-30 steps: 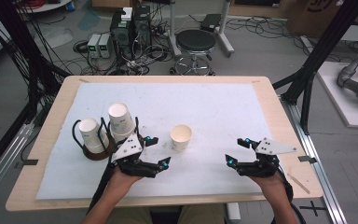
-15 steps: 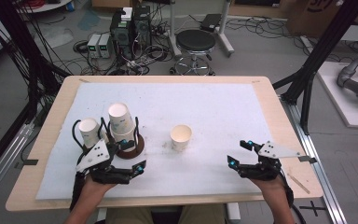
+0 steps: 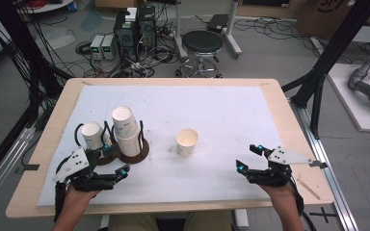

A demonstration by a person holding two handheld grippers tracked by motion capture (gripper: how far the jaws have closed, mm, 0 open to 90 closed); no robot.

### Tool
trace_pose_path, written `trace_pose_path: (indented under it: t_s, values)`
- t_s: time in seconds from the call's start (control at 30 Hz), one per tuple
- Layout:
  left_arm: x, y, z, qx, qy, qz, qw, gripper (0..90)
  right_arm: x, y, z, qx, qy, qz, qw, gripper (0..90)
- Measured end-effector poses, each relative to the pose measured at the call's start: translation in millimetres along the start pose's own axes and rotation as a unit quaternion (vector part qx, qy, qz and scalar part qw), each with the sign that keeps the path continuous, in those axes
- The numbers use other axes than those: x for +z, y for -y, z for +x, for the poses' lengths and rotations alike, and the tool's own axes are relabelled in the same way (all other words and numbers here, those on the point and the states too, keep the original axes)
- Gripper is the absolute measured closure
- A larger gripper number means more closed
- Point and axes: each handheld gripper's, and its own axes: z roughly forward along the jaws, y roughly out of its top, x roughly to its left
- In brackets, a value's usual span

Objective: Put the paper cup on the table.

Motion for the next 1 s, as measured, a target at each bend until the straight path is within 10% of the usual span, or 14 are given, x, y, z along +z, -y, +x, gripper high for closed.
trace_pose_path:
  t_s: [1.0]
  values:
    - [-7.1, 1.3, 4.5, -0.002, -0.011, -0.009, 0.9999, 20.4, -0.4, 0.5, 7.2, -0.016, 0.006, 0.007, 0.9998, 22.1]
